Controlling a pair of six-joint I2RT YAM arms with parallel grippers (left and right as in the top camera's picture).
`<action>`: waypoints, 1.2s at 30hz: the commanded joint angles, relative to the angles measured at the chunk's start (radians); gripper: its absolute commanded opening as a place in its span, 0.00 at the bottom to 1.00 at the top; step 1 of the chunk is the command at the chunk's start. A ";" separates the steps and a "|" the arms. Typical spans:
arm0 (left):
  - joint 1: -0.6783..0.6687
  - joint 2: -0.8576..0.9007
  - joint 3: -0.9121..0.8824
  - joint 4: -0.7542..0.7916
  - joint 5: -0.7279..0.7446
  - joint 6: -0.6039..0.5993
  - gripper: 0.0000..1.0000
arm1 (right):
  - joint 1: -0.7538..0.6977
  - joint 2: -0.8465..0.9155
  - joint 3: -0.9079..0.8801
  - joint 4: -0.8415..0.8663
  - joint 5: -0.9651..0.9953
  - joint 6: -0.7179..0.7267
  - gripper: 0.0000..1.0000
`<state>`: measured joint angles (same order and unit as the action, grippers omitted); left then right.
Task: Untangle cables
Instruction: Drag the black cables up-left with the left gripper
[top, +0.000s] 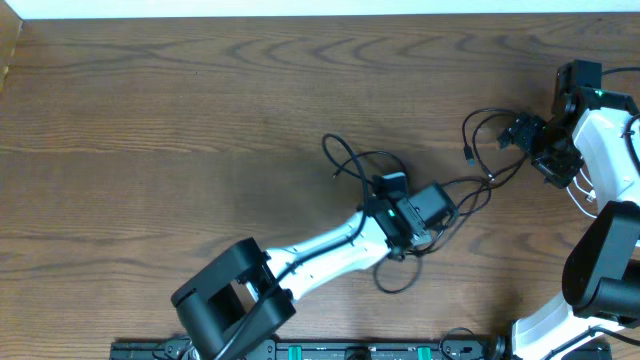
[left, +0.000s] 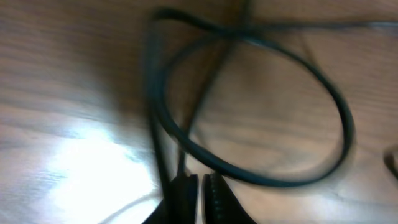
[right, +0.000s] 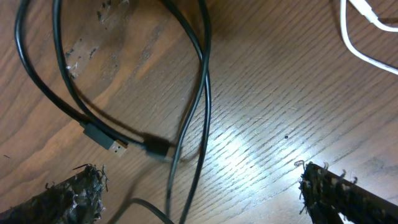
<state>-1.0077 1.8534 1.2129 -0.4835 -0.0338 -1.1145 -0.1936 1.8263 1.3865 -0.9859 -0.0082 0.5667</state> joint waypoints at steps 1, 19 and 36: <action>0.074 -0.027 -0.006 -0.052 -0.031 0.015 0.08 | 0.001 0.003 0.005 -0.002 0.005 0.000 0.99; 0.614 -0.409 -0.005 -0.222 -0.019 0.251 0.08 | 0.001 0.003 0.005 -0.002 0.005 0.000 0.99; 0.743 -0.454 -0.007 -0.302 0.075 0.267 0.08 | 0.001 0.003 0.005 -0.002 0.005 0.000 0.99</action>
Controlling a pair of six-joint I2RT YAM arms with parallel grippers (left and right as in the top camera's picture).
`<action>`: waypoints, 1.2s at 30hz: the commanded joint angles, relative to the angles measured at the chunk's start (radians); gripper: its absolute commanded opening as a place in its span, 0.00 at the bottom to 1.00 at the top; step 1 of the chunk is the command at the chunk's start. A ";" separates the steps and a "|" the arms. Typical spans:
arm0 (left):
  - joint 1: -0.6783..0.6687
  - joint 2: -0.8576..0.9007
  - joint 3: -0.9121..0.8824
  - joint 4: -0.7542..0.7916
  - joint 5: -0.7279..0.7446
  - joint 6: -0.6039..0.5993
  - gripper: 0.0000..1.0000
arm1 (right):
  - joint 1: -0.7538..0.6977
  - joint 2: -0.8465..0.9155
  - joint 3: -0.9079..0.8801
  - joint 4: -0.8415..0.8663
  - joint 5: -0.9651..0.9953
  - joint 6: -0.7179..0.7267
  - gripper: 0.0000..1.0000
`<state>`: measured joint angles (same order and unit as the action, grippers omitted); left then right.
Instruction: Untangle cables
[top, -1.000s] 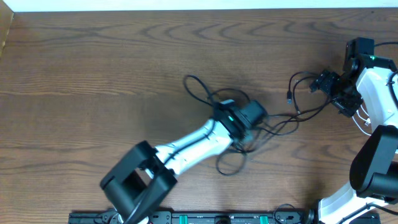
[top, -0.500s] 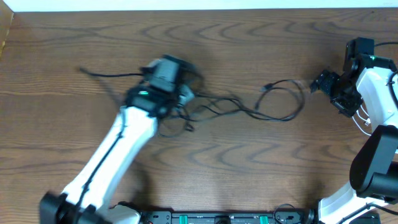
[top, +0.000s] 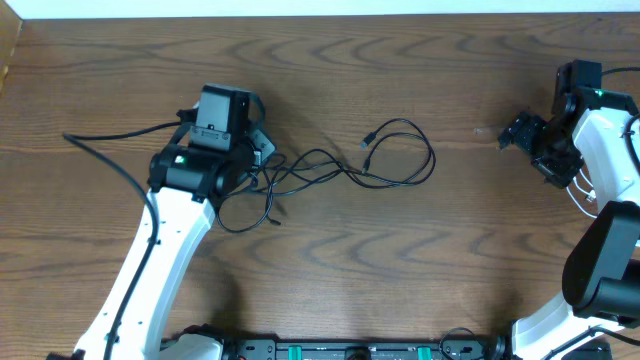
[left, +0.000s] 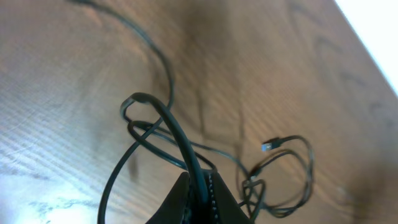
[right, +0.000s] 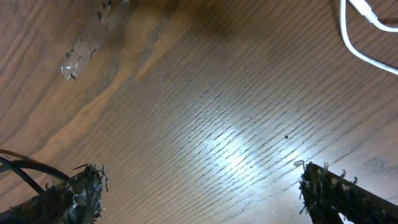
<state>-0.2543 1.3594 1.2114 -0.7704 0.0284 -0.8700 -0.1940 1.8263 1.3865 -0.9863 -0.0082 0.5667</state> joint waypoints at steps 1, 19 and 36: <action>-0.016 0.056 -0.005 -0.023 0.015 0.028 0.08 | 0.001 0.003 0.005 -0.001 0.005 0.000 0.99; -0.132 0.368 -0.005 -0.104 0.016 0.030 0.08 | 0.001 0.003 0.005 -0.001 0.005 0.000 0.99; -0.140 0.384 -0.005 -0.024 0.009 0.118 0.14 | 0.001 0.003 0.005 -0.001 0.005 0.000 0.99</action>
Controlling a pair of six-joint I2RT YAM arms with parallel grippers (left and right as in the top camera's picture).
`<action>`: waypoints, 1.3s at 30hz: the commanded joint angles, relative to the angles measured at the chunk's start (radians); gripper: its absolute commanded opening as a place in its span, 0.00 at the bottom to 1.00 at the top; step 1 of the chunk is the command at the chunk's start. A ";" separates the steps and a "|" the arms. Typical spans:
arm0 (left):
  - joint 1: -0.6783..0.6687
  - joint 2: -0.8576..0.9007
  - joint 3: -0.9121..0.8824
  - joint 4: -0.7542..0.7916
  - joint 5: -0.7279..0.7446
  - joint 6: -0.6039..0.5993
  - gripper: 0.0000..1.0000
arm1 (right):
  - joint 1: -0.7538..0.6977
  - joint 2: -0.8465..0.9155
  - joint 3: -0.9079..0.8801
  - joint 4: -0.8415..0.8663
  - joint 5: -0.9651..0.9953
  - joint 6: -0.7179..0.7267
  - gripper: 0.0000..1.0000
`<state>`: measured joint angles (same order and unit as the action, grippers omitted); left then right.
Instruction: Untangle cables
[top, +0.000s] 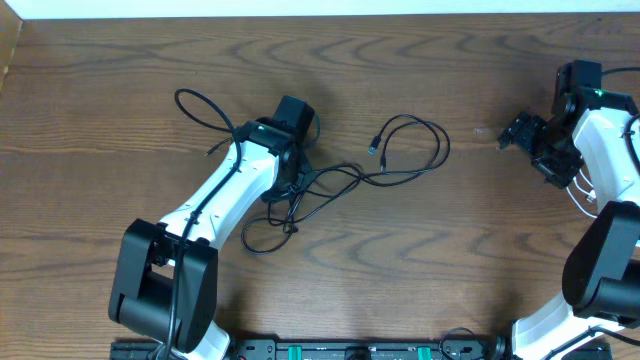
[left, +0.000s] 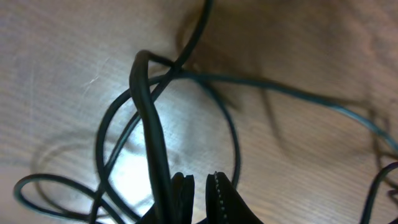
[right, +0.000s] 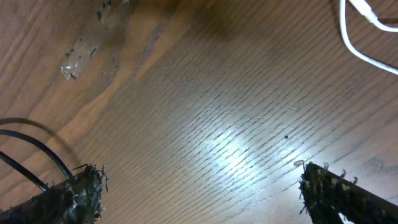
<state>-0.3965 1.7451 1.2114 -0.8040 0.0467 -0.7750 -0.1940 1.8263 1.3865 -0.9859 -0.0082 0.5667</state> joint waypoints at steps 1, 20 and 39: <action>0.002 -0.002 -0.005 0.013 -0.009 0.023 0.14 | 0.001 0.003 0.005 -0.002 0.005 0.000 0.99; 0.000 0.000 -0.015 0.013 -0.010 0.023 0.15 | 0.001 0.003 0.005 -0.002 0.005 0.000 0.99; 0.000 0.000 -0.016 0.024 -0.010 0.023 0.15 | 0.001 0.003 0.005 -0.002 0.005 0.000 0.99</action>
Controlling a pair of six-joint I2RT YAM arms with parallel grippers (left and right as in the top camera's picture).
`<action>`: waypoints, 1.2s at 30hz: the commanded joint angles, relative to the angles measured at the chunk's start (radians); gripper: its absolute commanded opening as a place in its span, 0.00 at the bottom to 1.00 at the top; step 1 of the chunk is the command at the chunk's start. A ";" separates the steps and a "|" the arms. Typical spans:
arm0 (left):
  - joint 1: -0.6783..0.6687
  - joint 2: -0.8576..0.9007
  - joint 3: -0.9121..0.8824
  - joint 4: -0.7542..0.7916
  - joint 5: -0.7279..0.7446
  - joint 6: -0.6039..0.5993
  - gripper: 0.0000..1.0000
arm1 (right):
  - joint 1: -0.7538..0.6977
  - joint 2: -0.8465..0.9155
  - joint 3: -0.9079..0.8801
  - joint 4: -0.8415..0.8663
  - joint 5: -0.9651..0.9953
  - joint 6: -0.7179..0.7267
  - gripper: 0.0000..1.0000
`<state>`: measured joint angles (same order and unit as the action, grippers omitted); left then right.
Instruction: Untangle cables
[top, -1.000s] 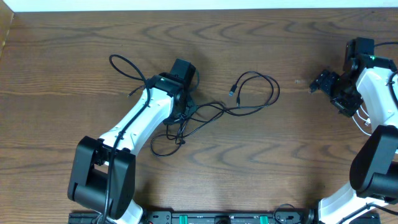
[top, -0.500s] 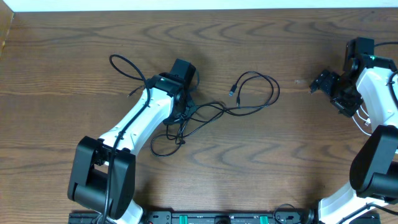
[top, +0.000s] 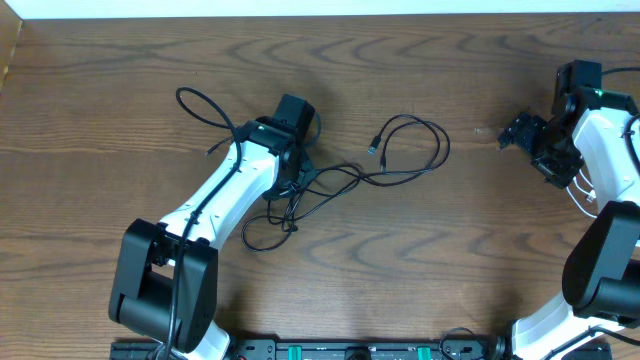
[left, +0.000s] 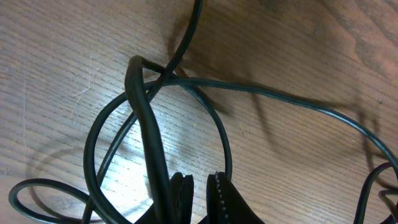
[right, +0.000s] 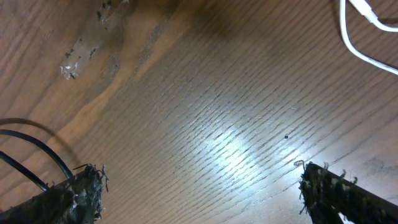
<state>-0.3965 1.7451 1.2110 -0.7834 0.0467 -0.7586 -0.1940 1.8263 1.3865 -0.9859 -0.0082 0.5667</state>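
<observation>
Black cables lie tangled (top: 300, 195) mid-table, one loop reaching left (top: 195, 100), another right to a USB plug (top: 373, 150). My left gripper (top: 293, 180) hangs over the knot. Seen from the left wrist, the left gripper (left: 200, 199) stands a little open with bare wood in the gap. A thick black cable (left: 149, 143) runs just outside its left finger, and a thin cable (left: 292, 102) crosses behind. My right gripper (top: 520, 132) sits at the far right, the right gripper (right: 199, 199) wide open over bare wood. Only a cable end (right: 37, 146) shows there.
A white cable (top: 585, 195) lies by the right arm's base, and the right wrist view shows this white cable (right: 360, 37) at its top right. The wooden table (top: 100, 250) ends at a pale wall along the far edge.
The left gripper has shifted very slightly over the knot. The cables and the right arm lie as before.
My left gripper was first shut low on the tangle right of centre, with cable ends under the open right gripper. Then it was at the far left, shut on the thick cable, the tangle now lying left. Later it stood over the knot, slightly open, the cable beside its finger.
</observation>
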 joint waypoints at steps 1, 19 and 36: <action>0.000 0.000 -0.015 0.003 -0.010 0.006 0.15 | 0.001 0.003 0.005 -0.002 0.005 0.000 0.99; 0.000 0.000 -0.015 -0.019 -0.005 0.007 0.15 | 0.001 0.003 0.005 -0.002 0.005 0.000 0.99; 0.096 0.000 -0.015 0.068 0.372 0.325 0.08 | 0.001 0.003 0.005 -0.002 0.005 0.000 0.99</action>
<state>-0.3370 1.7451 1.2083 -0.7387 0.3553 -0.4911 -0.1940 1.8263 1.3865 -0.9859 -0.0082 0.5667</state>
